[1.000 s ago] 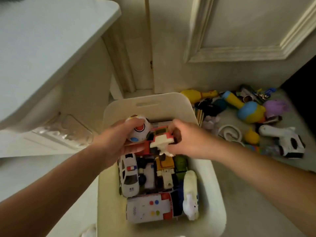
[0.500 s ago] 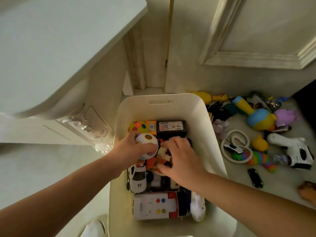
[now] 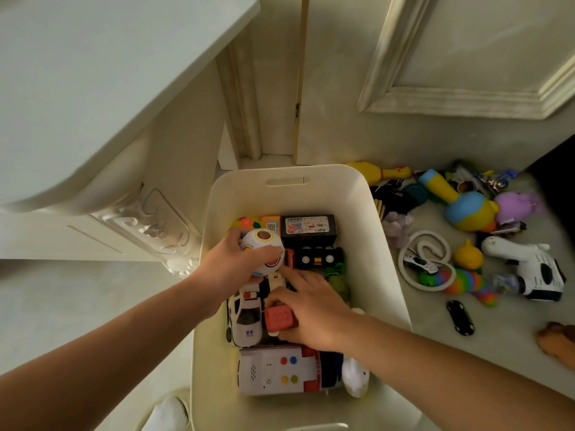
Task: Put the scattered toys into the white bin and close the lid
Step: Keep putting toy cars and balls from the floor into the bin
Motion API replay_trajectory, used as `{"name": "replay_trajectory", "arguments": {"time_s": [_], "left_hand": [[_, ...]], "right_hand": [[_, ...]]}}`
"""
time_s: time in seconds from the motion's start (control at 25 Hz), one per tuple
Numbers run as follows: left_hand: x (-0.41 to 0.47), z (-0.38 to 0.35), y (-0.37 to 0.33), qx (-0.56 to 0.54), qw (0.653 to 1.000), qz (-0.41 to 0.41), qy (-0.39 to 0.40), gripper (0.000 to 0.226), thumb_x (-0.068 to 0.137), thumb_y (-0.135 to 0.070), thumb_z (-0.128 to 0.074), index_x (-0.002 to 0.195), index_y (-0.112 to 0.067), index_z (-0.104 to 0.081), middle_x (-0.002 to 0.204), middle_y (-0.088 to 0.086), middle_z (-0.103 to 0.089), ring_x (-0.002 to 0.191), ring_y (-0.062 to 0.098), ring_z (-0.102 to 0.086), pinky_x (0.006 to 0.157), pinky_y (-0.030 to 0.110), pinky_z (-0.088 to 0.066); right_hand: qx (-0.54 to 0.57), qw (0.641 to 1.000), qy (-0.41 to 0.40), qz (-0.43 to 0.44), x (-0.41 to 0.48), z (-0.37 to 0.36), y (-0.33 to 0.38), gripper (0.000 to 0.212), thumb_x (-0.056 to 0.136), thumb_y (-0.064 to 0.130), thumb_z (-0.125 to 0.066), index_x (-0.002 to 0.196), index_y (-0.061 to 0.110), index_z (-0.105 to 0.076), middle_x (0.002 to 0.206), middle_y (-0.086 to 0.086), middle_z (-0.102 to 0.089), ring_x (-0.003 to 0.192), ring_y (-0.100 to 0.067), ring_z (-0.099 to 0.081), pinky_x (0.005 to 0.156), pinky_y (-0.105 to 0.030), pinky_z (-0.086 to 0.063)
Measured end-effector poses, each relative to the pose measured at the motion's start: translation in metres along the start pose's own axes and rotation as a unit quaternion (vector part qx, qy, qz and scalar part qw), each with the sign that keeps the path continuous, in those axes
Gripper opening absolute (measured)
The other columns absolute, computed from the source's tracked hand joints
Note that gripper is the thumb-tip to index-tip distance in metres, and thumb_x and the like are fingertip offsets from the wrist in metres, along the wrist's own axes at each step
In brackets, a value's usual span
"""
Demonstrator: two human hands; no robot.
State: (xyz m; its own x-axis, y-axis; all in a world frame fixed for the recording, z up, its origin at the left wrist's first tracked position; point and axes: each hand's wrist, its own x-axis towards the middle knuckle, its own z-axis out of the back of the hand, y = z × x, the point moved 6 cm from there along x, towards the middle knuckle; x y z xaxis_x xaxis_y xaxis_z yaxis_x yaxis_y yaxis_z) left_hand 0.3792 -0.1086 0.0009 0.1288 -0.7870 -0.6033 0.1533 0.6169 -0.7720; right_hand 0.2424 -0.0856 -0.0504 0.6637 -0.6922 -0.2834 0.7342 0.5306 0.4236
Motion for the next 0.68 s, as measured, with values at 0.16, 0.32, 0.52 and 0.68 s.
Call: {"name": "replay_trajectory", "arguments": {"time_s": [0.16, 0.32, 0.52, 0.68], "left_hand": [[0.000, -0.005, 0.005, 0.044, 0.999, 0.002, 0.002, 0.054, 0.073, -0.033, -0.079, 0.118, -0.026, -0.051, 0.105, 0.001, -0.064, 0.092, 0.018, -0.067, 0.082, 0.038, -0.059], [0.002, -0.010, 0.005, 0.094, 0.995, -0.029, -0.002, 0.060, 0.069, -0.039, -0.082, 0.119, -0.029, -0.050, 0.102, -0.003, -0.065, 0.088, 0.016, -0.068, 0.078, 0.035, -0.059], [0.021, -0.046, -0.016, 0.199, 0.969, -0.143, 0.040, 0.076, 0.069, -0.045, -0.080, 0.132, -0.033, -0.040, 0.108, -0.010, -0.058, 0.089, 0.003, -0.061, 0.073, 0.016, -0.052], [0.036, -0.072, 0.000, 0.402, 0.891, -0.186, 0.102, 0.100, 0.071, -0.046, -0.078, 0.149, -0.030, -0.018, 0.144, -0.002, -0.041, 0.128, 0.016, -0.042, 0.106, 0.031, -0.038]], "right_hand": [[-0.049, 0.998, 0.034, -0.016, -0.002, -0.016, 0.008, 0.058, 0.084, 0.031, -0.067, 0.135, 0.029, -0.041, 0.159, -0.007, -0.007, 0.146, -0.036, -0.007, 0.119, -0.054, -0.004], [0.182, 0.972, 0.097, -0.110, 0.003, 0.025, -0.008, 0.043, 0.086, 0.017, -0.058, 0.129, 0.025, -0.055, 0.138, -0.004, -0.045, 0.124, -0.025, -0.046, 0.100, -0.041, -0.043], [0.554, 0.786, -0.030, -0.272, 0.006, 0.063, -0.047, 0.056, 0.090, 0.041, -0.055, 0.141, 0.041, -0.032, 0.125, 0.001, -0.054, 0.100, -0.018, -0.060, 0.085, -0.037, -0.055], [0.443, 0.830, -0.094, -0.324, 0.010, 0.037, -0.059, 0.073, 0.087, 0.041, -0.064, 0.147, 0.035, -0.024, 0.144, -0.007, -0.039, 0.120, -0.027, -0.052, 0.096, -0.037, -0.050]]}}
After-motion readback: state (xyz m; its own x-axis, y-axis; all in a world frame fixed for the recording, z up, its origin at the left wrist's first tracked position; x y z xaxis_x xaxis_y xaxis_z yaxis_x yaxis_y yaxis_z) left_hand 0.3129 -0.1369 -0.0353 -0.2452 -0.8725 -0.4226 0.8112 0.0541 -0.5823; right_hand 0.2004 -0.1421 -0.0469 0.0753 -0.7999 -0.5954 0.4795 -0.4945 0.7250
